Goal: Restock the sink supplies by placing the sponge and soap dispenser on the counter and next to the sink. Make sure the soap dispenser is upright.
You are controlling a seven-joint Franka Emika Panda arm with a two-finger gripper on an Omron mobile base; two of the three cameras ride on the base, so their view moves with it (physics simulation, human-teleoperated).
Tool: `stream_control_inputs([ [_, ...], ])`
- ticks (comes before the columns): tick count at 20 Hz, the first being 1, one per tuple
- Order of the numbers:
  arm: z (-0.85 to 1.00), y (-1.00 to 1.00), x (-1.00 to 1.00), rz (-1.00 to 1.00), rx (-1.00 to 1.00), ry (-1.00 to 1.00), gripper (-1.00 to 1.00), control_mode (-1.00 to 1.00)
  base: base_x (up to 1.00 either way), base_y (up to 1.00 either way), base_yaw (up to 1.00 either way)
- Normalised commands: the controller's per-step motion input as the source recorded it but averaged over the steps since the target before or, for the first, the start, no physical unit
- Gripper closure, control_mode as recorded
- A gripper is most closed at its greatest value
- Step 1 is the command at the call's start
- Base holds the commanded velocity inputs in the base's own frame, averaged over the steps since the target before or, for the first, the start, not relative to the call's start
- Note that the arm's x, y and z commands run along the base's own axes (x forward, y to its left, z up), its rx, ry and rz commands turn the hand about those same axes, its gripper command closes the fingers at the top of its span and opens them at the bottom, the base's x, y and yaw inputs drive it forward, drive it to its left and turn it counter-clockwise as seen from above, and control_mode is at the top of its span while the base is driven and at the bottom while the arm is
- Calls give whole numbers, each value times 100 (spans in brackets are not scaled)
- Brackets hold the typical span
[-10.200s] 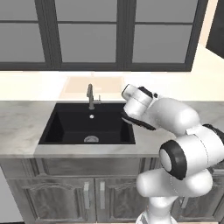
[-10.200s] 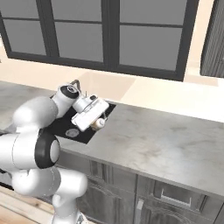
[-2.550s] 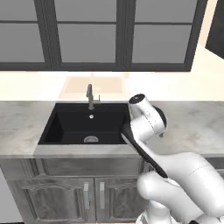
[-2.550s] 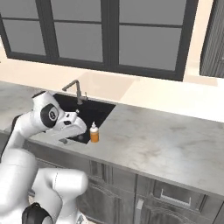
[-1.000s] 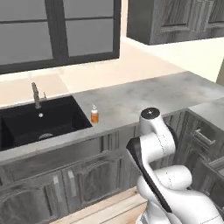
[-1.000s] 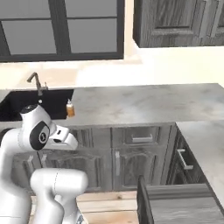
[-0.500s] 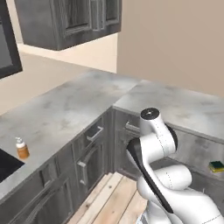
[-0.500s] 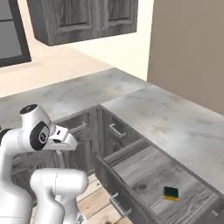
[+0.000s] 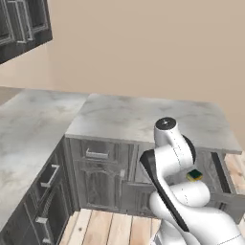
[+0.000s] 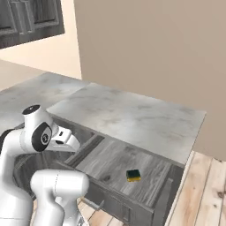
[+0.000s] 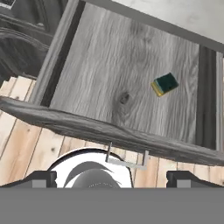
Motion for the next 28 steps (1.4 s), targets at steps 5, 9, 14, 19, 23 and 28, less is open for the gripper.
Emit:
stream_control_inputs([
  [5,0,0,0,0,0,0,-100,100,23,-3,-50],
  [9,0,0,0,0,0,0,-100,100,-54,-1,-49],
  [14,0,0,0,0,0,0,-100,100,17,1,-51],
  [19,-17,-14,50,-33,13,0,-100,-100,0,0,0],
  [23,-57,-6,67,-29,21,0,-100,-100,0,0,0],
  [28,-48,-2,79,-14,14,8,-100,-100,0,0,0],
])
